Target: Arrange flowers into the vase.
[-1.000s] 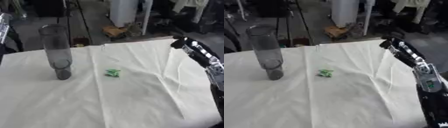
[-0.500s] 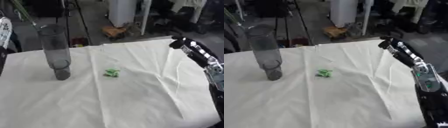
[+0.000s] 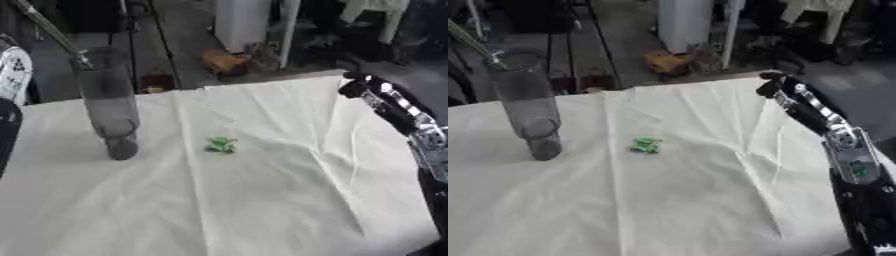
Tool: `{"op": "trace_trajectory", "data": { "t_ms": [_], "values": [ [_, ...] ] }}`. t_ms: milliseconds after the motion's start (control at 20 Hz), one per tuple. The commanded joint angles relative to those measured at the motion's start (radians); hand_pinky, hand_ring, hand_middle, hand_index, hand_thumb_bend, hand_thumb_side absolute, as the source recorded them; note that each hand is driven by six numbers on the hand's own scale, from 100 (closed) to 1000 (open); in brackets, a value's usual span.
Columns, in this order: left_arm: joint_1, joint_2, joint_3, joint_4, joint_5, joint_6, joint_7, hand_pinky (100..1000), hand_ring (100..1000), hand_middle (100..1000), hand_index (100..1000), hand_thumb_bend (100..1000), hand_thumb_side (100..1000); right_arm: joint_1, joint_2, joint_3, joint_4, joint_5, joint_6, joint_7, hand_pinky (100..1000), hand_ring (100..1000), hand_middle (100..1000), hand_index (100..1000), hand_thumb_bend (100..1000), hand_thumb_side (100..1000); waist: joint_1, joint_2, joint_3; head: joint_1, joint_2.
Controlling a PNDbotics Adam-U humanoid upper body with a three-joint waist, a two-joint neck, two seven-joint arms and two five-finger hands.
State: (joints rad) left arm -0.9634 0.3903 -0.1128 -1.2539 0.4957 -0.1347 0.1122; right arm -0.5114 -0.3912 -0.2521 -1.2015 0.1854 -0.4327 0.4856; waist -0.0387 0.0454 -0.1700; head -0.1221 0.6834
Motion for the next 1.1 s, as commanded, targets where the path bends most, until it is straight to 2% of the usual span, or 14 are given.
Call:
{"op": "trace_trajectory", "data": {
  "t_ms": [50,1100],
  "values": [
    [-0.019,0.015,0.004,-0.013,0.008,-0.007,-0.001,100,100,100,100,493,611,-0.023,-0.018,-0.003,-0.02,-0.01,-0.002,0.005,826,784,685,914,100,831,-0.002,-0.012,0.002,-0.003,-0.008],
    [-0.016,0.011,0.006,-0.008,0.004,-0.004,-0.004,100,100,100,100,487,612,-0.021,-0.019,-0.004,-0.018,-0.012,-0.004,0.008,827,784,682,914,100,832,-0.001,-0.014,0.0,-0.011,-0.006]
  ]
}}
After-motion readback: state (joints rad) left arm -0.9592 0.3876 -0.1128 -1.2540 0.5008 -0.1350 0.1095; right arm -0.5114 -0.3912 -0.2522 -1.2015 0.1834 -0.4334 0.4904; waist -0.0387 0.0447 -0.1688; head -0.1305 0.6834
